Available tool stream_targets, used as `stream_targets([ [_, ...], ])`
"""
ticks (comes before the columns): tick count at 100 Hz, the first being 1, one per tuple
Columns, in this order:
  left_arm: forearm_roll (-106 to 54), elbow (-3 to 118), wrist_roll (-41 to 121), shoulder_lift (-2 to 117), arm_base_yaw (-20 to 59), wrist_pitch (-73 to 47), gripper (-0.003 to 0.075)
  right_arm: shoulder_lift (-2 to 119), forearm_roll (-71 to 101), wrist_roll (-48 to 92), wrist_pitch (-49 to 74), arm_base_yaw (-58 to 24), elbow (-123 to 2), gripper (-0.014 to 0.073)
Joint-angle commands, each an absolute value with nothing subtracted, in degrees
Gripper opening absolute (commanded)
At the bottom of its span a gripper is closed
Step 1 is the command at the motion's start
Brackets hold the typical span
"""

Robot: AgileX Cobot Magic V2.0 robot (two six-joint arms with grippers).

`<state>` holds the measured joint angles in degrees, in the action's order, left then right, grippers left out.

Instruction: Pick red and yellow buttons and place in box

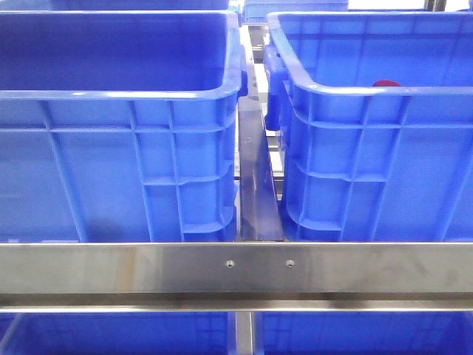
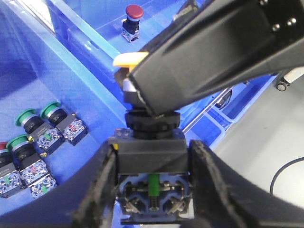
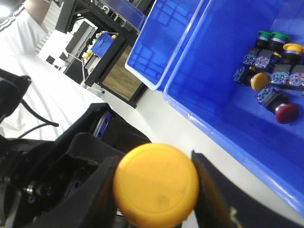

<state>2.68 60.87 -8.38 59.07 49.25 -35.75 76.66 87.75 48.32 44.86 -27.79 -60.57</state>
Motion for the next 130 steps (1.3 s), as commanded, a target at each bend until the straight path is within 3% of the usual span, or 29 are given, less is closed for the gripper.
stream_targets([
  [1,2.27,62.61,-8.43,58.32,49.67,-31.17,0.0002,75.07,91.18,49.98,46.51,-27.86,-62.55,0.0156],
  [11,2.27,62.61,-8.43,58.32,49.67,-31.17,0.0109,74.96,91.18,51.15,46.20,-27.86,-62.55,0.0152],
  [28,2.27,62.61,-8.43,58.32,49.67,-31.17,0.0434,74.96,90.87,52.95,44.06,-27.86,-62.55,0.0152],
  [40,2.56,62.61,-8.43,58.22,49.67,-31.76,0.0552,74.89,90.76,54.24,41.72,-27.86,-62.55,0.0152],
  [74,7.12,61.79,-13.32,54.06,44.73,-32.41,0.0554,72.47,89.08,55.89,40.70,-20.54,-62.55,0.0152],
  [130,7.62,45.12,-14.80,30.70,14.51,-35.26,0.0554,67.98,80.66,55.89,41.71,-10.81,-62.36,0.0152],
])
